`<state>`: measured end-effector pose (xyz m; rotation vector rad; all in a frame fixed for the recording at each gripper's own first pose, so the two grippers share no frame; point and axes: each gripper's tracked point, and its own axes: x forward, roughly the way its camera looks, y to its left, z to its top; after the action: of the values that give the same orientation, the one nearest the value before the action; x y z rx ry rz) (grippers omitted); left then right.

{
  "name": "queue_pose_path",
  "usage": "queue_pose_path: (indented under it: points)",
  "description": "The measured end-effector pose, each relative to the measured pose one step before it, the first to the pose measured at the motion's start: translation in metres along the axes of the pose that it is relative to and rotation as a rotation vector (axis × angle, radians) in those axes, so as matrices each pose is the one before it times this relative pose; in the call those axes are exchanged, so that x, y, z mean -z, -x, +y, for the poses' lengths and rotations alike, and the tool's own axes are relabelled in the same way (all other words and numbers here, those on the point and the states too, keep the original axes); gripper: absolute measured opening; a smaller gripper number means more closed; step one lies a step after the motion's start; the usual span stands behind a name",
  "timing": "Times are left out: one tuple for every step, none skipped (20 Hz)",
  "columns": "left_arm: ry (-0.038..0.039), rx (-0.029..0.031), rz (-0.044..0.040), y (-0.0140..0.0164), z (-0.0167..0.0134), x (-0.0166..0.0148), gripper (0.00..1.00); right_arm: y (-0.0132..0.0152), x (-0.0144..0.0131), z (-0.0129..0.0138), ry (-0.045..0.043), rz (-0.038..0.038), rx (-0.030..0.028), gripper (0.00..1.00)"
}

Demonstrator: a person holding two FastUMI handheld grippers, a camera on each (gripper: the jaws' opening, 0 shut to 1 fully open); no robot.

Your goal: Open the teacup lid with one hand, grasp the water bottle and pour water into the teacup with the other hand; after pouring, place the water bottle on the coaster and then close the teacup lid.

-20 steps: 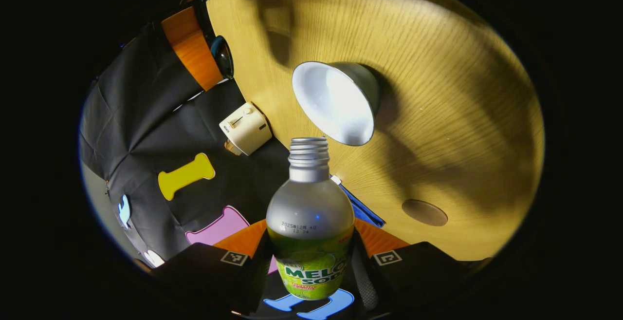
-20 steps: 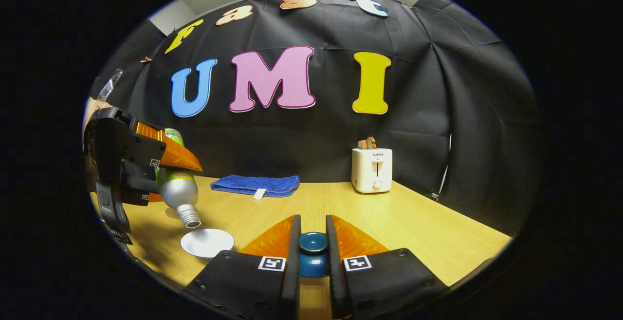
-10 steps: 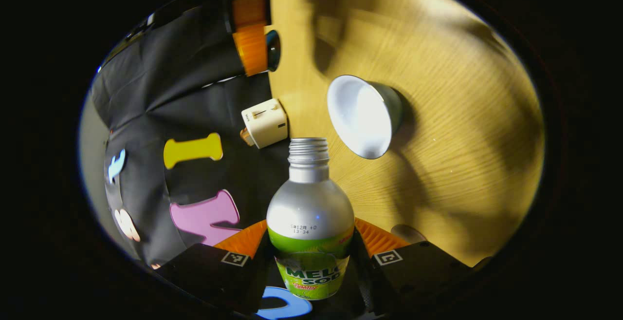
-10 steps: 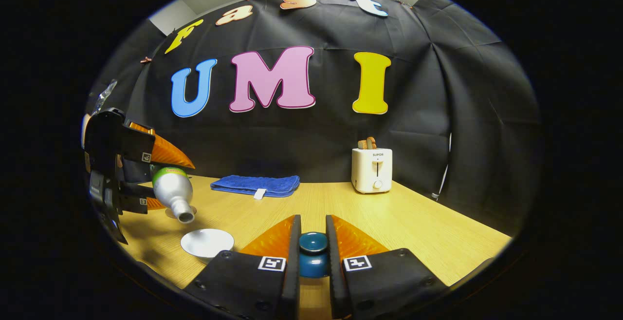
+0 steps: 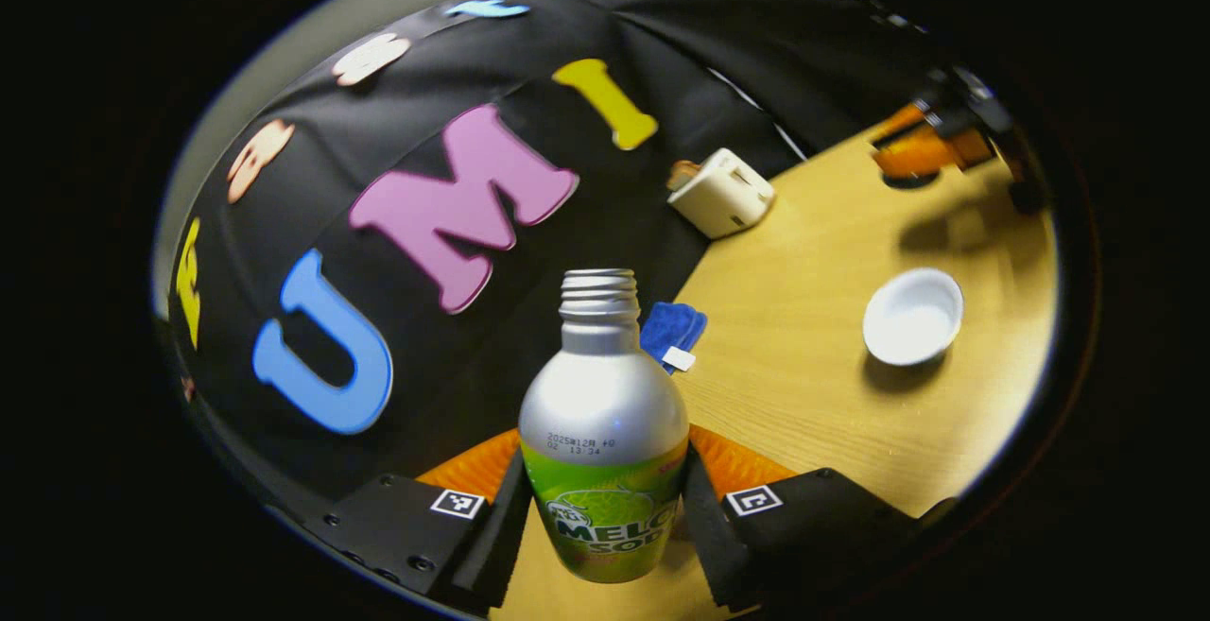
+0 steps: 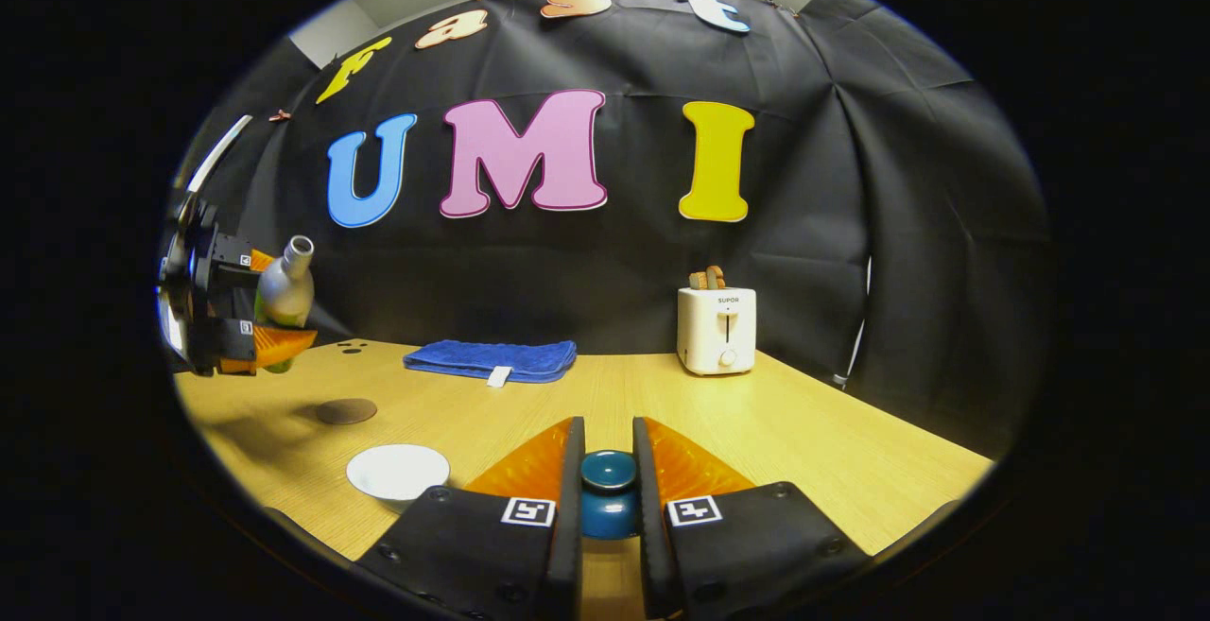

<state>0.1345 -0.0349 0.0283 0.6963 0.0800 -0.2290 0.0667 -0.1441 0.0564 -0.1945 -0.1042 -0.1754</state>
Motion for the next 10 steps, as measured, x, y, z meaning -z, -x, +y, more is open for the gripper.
queue_pose_path:
  points:
    - [0.11738,-0.01722,-0.00956,-0.00343,0.01043,0.0003,0.77,-0.00001,0.00013,-0.00009,-0.00056,-0.00023,0.00183,0.29]
    - [0.11,-0.01159,-0.0087,-0.00548,0.00847,0.00206,0.77,0.00036,-0.00031,0.00033,0.00063,-0.0003,-0.00009,0.29]
    - [0.10362,-0.00632,-0.00327,-0.01451,0.00265,0.00152,0.78,-0.00044,0.00001,-0.00027,-0.00045,-0.00001,0.00015,0.29]
    - [0.09633,0.00226,-0.01004,-0.00504,0.00365,0.00481,0.77,0.00022,0.0,0.00027,0.00015,0.00001,-0.00016,0.29]
    - [0.08505,-0.00437,-0.00309,-0.00759,0.0046,0.00613,0.78,0.00008,0.0,-0.00013,-0.00011,-0.00008,0.00001,0.29]
    - [0.07205,0.00308,-0.00399,-0.00541,0.00319,0.00556,0.77,-0.0005,0.00019,-0.00002,0.00005,0.00009,0.00011,0.29]
    - [0.06311,0.0062,0.00122,-0.00406,0.00259,0.00552,0.78,0.00019,-0.00027,-0.00001,0.00017,-0.00037,-0.00004,0.29]
    - [0.04783,0.00479,0.0049,-0.0035,0.00219,0.00491,0.78,0.00017,-0.00003,0.00006,-0.00024,0.00032,0.00006,0.29]
    - [0.0237,-0.00798,-0.00564,-0.00425,0.00564,0.00275,0.78,0.00032,0.00025,0.00025,0.00015,-0.00022,-0.00004,0.29]
    - [0.01186,-0.01654,-0.00753,-0.00283,0.00638,0.00139,0.78,-0.00039,-0.00044,-0.00007,-0.00011,-0.00006,-0.00012,0.29]
